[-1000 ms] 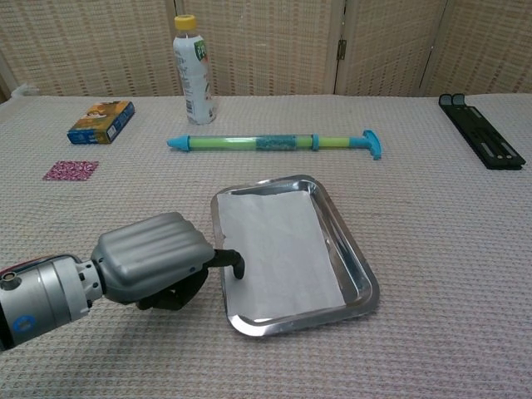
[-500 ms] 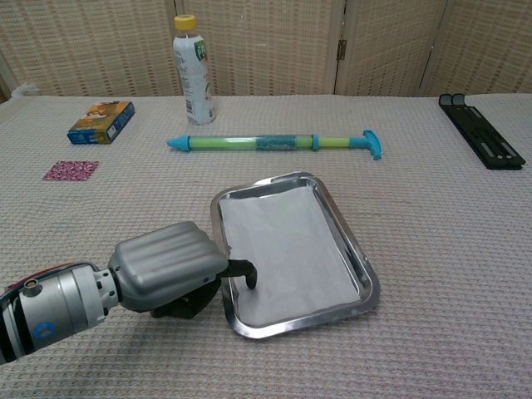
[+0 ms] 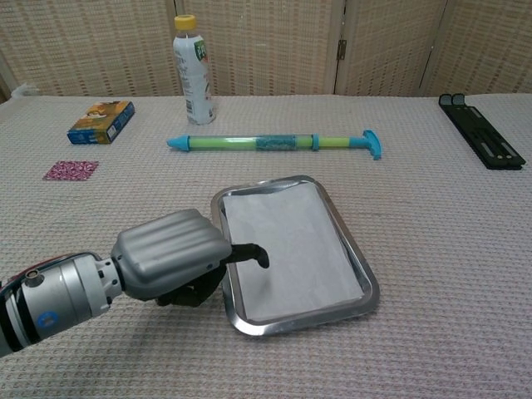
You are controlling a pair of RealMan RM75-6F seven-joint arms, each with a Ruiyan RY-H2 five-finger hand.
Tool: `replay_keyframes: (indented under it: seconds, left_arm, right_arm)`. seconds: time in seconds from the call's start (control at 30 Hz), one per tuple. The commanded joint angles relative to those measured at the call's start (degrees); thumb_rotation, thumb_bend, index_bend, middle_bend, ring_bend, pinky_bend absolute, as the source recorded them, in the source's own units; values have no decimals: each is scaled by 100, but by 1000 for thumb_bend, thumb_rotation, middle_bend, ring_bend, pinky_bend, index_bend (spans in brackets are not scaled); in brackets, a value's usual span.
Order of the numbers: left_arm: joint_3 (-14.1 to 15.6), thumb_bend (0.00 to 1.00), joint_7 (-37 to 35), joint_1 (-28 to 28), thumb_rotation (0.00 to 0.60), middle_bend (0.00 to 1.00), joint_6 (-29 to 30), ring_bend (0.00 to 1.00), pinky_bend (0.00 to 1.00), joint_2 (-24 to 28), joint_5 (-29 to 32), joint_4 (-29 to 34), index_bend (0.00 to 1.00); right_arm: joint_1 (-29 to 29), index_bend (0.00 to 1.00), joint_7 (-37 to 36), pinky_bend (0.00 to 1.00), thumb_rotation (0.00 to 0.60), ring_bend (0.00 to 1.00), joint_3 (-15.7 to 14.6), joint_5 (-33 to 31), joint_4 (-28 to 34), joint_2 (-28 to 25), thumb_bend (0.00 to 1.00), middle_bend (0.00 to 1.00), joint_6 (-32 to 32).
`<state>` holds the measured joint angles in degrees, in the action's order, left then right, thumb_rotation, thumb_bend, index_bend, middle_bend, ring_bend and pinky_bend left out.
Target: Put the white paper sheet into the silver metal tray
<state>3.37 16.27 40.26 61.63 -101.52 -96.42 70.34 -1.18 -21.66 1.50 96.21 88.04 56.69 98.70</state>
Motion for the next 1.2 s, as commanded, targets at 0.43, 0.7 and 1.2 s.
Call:
replay_keyframes:
  seconds: [0.43,0.7,1.2]
  left_arm:
    - [10,694,368,-651,600,988,1631,857,946,1144,-488,1118,201]
    - [96,378,213,-2158,600,227,2865,118,179,2413,743,2259,141]
    - [109,278,-878,-3458,600,90,3385,0,10,3601,1666,2661,117]
  right_arm:
    - [29,0,195,0,600,0,-21,46,16,51,506,0,-63]
    - [133,0,491,0,600,0,-37,32,58,168,506,0,-303]
    - [346,0,1904,0,600,0,26,-92,150,778,506,0,-748]
